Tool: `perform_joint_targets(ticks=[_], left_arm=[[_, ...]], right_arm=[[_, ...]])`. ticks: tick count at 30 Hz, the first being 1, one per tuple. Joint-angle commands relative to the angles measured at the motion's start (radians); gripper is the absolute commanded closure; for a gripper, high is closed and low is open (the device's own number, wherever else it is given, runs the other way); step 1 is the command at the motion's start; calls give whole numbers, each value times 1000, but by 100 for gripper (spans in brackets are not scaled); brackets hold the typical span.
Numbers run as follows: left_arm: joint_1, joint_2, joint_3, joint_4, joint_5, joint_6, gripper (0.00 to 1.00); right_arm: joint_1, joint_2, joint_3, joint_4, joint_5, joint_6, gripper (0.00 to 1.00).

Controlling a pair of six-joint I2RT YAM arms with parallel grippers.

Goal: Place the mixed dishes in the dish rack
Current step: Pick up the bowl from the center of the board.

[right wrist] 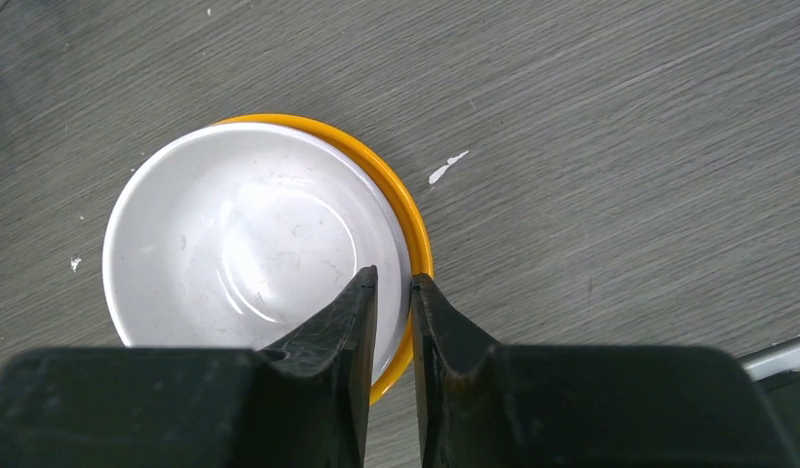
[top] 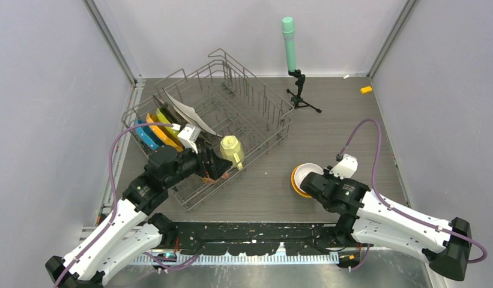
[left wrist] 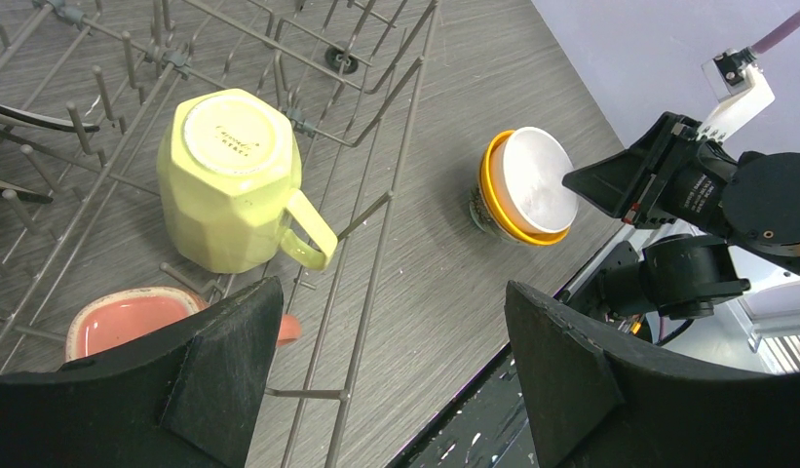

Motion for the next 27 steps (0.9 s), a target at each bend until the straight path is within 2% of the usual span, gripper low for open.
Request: perform_joint_targets(ticks=[1, 10, 27], left_arm=[[-3, -8, 3, 49, 11, 9, 13], [-3, -6, 6, 49, 12, 6, 13], [-2, -26, -3, 43, 3, 5, 13]], right_arm=[[1, -46, 11, 51, 46, 24, 74], [1, -142, -34, 61, 40, 39, 75], [1, -58, -16, 61, 20, 38, 71]])
